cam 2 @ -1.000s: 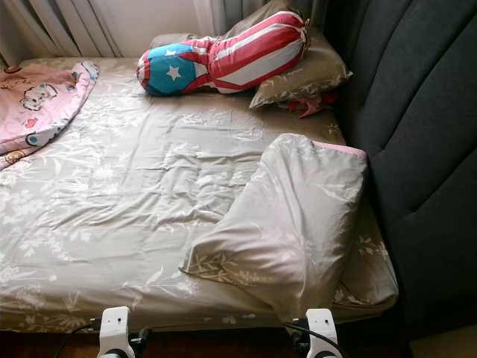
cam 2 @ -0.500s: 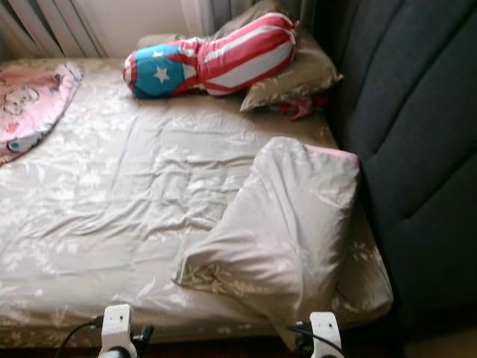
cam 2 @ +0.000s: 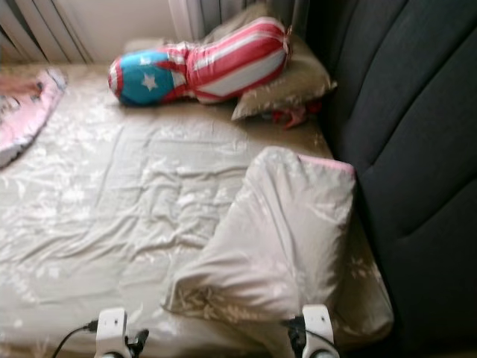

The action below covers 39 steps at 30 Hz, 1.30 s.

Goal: Clean up the room

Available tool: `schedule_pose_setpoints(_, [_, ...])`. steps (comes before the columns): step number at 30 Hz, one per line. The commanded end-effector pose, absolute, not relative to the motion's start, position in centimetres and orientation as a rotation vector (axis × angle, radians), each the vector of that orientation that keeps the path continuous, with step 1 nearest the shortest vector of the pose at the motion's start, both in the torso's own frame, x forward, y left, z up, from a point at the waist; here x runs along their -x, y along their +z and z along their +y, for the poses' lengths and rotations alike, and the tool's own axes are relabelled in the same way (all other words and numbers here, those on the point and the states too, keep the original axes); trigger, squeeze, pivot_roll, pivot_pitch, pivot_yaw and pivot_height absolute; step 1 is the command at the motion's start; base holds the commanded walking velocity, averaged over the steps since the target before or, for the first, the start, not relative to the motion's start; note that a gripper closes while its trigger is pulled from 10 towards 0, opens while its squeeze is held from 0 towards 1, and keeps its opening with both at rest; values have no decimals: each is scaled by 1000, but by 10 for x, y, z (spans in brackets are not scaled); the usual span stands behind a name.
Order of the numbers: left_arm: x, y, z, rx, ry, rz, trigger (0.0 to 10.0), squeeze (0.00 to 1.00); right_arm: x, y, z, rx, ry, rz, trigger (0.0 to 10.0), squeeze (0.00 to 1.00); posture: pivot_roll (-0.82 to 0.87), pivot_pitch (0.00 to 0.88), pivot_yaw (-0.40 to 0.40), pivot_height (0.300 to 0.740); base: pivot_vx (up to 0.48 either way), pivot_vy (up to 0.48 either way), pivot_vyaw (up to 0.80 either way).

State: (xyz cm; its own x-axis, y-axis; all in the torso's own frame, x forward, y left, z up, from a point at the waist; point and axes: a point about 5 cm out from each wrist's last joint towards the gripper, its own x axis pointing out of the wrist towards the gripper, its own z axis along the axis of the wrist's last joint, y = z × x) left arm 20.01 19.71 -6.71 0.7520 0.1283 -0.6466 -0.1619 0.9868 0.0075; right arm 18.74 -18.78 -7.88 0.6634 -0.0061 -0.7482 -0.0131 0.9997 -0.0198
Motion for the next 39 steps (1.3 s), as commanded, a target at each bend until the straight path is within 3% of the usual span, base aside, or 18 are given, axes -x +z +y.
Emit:
schedule_pose_setpoints(1, [-208,-62,192,61,139,650,10000,0,-178,-82,-194,-1,-32,845,10000,0,-58,127,-12,740,0,0,0])
schedule_pose_setpoints(12, [-251,-19,181,72,33,330,10000,0,-182,-74,-193,-70,-53,693,10000,0,-67,107,-15,740,0,0,0])
schedule_pose_setpoints(24, [-243,-7,177,44,-22,198,10000,0,-179,-71,-193,-79,-35,629,10000,0,-80,80,-23,740,0,0,0])
schedule_pose_setpoints(25, [-243,-6,177,44,-21,194,10000,0,-183,-69,-194,-80,-42,608,10000,0,-80,79,-23,740,0,0,0])
schedule_pose_setpoints(26, [-243,-6,178,44,-19,192,10000,0,-211,-51,-192,-62,-36,494,10000,0,-80,79,-23,740,0,0,0])
schedule_pose_setpoints(27, [-243,-6,178,44,-19,192,10000,0,-211,-51,-192,-62,-36,494,10000,0,-80,79,-23,740,0,0,0])
schedule_pose_setpoints(28, [-241,-5,178,44,-17,187,10000,0,-259,-10,-192,-28,-37,277,10000,0,-81,72,-23,740,0,0,0])
schedule_pose_setpoints(29, [-241,-4,178,44,-21,182,10000,0,-270,2,-191,-23,-38,221,10000,0,-81,72,-23,740,0,0,0])
schedule_pose_setpoints(39, [-246,11,193,2,-24,132,10000,0,-277,13,-188,-47,-18,154,10000,0,-84,110,-21,740,0,0,0])
